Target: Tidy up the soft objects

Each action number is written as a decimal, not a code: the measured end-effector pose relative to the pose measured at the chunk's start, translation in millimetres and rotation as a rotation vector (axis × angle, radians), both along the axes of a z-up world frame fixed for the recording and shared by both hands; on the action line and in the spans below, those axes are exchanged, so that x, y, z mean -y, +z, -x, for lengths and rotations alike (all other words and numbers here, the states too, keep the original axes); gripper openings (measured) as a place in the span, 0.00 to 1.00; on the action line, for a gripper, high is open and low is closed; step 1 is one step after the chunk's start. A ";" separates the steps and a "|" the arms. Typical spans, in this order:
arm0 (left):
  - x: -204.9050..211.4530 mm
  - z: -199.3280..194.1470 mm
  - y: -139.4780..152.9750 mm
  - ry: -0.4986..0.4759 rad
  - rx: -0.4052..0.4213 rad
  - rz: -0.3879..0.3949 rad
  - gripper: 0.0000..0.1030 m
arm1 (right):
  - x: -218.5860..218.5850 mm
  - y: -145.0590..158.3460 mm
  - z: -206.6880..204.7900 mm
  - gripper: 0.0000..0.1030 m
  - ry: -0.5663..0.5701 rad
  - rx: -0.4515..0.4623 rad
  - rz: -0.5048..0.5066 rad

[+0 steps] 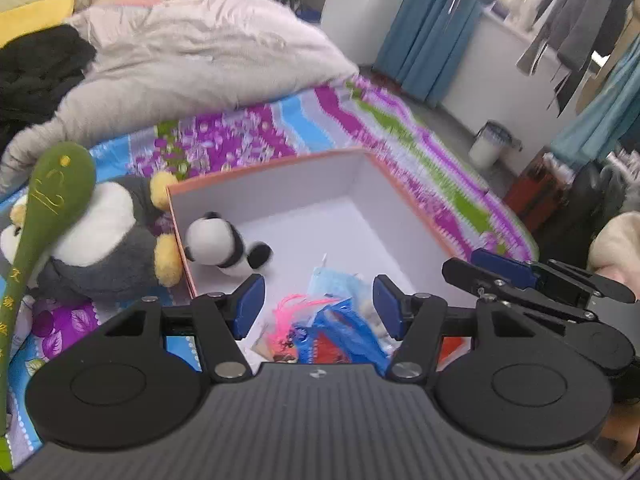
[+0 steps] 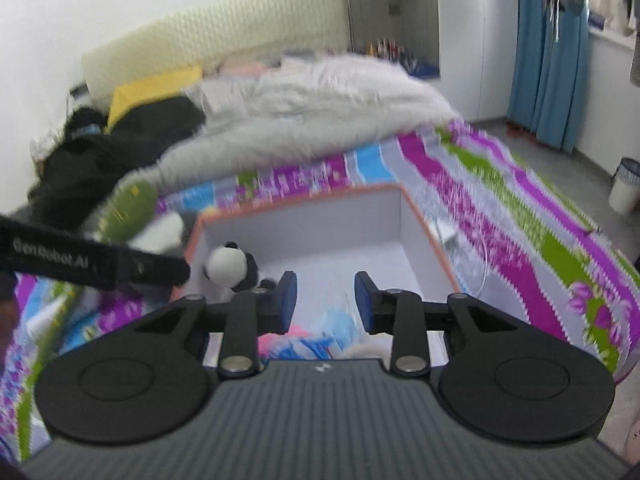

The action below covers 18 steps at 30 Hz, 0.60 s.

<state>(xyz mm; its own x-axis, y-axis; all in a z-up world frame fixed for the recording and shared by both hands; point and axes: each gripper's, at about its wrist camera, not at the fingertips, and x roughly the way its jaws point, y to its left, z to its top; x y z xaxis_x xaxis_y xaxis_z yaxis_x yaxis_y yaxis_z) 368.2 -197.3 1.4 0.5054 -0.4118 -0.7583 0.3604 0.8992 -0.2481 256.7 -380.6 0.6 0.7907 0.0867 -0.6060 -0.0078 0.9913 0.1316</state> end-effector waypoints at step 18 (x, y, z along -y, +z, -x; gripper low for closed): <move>-39.6 134.5 72.8 -0.006 0.241 0.124 0.64 | -28.1 52.9 99.4 0.34 0.012 0.197 -0.001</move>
<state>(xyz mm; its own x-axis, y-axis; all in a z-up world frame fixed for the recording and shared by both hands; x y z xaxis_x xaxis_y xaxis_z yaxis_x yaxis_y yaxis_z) 233.7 -157.7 74.2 0.6623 -0.4979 -0.5599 0.4278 0.8648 -0.2629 157.3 -352.5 53.5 0.8928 0.0971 -0.4399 -0.0451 0.9909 0.1271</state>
